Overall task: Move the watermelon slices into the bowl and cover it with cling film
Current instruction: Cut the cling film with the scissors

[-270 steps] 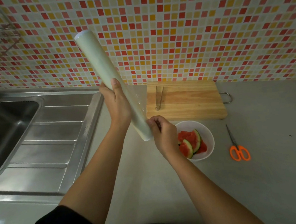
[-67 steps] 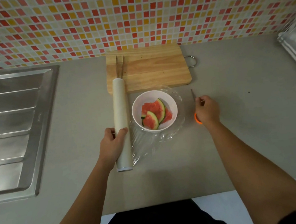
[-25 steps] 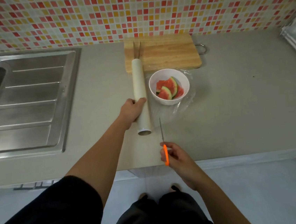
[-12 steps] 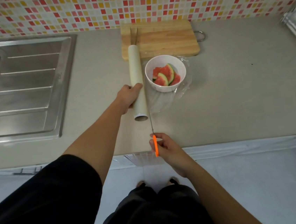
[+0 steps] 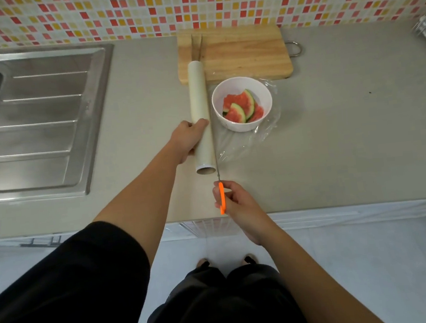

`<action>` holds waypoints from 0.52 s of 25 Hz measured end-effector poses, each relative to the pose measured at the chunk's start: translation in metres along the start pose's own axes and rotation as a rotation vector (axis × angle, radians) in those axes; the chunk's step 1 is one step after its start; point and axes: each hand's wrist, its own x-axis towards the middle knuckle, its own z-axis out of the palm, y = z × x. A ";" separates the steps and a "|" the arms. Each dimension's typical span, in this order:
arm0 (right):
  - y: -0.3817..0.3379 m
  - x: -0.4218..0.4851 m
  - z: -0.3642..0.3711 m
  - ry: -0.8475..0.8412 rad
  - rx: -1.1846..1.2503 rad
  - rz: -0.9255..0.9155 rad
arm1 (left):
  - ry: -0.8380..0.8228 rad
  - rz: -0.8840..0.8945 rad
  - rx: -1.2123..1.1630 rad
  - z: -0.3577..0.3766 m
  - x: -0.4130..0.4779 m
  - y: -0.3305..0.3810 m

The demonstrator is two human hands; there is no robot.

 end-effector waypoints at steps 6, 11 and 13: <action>0.014 -0.008 0.000 0.054 -0.080 0.036 | 0.005 -0.002 -0.022 0.000 0.003 0.001; 0.027 -0.014 0.000 0.045 -0.127 0.072 | -0.005 -0.005 -0.017 0.001 0.003 0.004; 0.027 -0.012 0.002 0.040 -0.122 0.071 | -0.011 -0.004 -0.014 -0.001 0.003 0.004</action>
